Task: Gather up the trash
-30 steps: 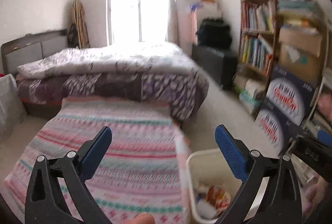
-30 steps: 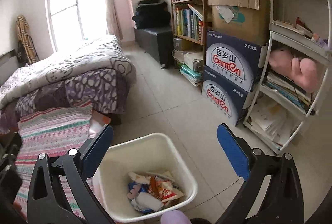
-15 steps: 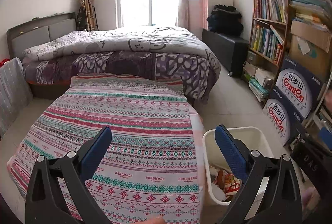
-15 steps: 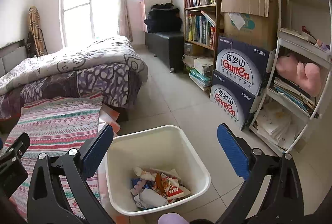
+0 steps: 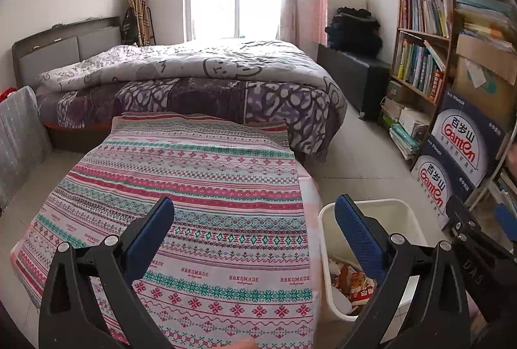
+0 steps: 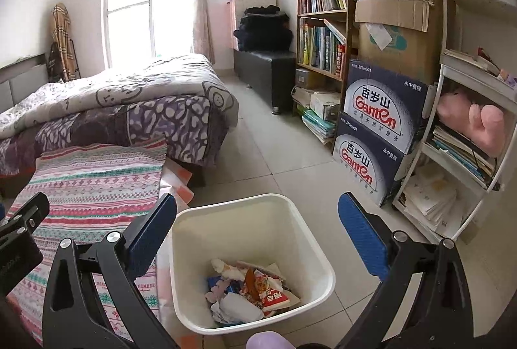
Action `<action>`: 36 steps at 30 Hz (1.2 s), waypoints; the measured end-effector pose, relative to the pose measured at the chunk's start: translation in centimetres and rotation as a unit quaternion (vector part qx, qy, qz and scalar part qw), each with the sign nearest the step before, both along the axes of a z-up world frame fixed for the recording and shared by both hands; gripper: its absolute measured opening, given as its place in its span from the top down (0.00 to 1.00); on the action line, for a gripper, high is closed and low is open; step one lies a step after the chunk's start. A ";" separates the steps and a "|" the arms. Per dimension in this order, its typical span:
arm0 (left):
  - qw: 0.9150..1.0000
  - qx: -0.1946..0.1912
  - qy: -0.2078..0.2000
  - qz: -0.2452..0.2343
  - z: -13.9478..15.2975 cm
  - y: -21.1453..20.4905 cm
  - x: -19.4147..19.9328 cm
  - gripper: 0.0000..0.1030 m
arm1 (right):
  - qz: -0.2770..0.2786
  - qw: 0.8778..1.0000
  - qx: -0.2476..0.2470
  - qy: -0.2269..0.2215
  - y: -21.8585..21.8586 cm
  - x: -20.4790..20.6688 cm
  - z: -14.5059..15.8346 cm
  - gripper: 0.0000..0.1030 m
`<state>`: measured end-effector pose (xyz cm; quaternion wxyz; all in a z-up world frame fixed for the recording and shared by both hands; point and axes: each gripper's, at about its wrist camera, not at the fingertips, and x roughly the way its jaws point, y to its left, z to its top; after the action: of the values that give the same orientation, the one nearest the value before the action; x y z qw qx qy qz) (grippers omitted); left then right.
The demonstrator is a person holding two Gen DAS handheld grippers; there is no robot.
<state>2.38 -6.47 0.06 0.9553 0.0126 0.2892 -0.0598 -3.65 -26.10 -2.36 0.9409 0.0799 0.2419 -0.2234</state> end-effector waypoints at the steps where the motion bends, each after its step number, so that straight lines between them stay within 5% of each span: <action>1: 1.000 0.000 0.001 0.001 0.0 0.0 0.0 0.06 | 0.000 1.000 0.001 -0.001 0.0 0.0 0.0 0.07; 36: 1.000 0.007 0.022 -0.006 -1.0 -0.6 0.5 0.06 | 0.014 1.000 0.017 0.016 0.3 0.5 -0.6 0.07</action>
<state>2.89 -7.05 -0.99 0.9481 0.0202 0.3107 -0.0638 -3.17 -25.78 -2.93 0.9385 0.0893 0.2614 -0.2074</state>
